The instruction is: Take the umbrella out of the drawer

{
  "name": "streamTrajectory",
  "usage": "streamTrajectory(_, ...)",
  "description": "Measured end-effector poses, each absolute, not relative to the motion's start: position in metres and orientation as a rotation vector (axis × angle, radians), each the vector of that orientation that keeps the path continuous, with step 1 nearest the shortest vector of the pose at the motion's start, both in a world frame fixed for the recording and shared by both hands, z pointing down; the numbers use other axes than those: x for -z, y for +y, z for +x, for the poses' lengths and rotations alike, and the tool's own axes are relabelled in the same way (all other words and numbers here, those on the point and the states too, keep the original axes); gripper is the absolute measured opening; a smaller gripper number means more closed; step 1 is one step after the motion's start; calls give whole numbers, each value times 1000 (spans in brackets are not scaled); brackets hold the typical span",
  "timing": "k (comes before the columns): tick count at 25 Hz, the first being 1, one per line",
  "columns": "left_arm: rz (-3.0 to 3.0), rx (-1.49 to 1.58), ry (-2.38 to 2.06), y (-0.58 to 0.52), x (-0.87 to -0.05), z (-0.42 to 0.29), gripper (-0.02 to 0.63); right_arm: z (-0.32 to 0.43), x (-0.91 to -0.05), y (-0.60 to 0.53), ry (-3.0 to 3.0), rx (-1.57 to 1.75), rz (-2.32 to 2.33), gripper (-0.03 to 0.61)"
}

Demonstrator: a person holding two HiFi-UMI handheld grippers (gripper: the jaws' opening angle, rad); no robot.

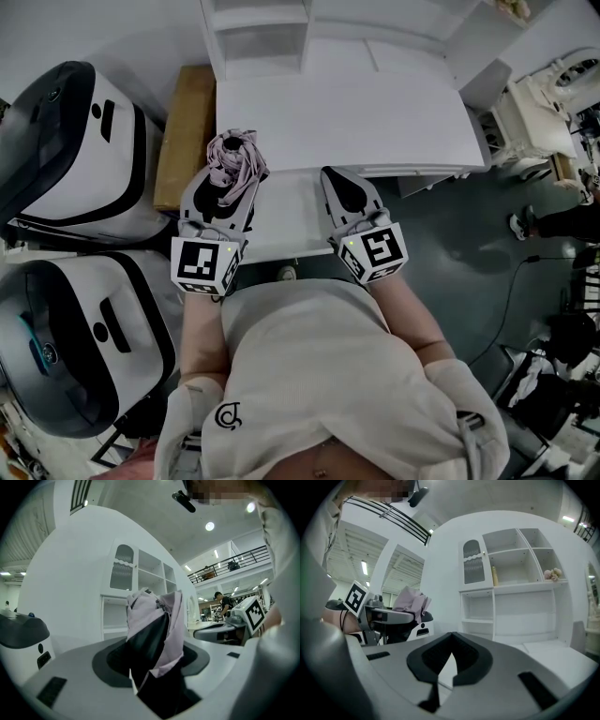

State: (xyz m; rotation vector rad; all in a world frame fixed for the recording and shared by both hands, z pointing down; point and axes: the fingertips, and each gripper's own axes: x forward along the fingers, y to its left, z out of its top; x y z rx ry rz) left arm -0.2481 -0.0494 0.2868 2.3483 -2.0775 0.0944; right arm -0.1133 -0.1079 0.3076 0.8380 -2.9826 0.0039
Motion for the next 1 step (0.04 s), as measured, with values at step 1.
streamTrajectory(1, 2351, -101, -2076, -49, -288, -248, 247, -114, -309, -108, -2982, -5, 839, 5)
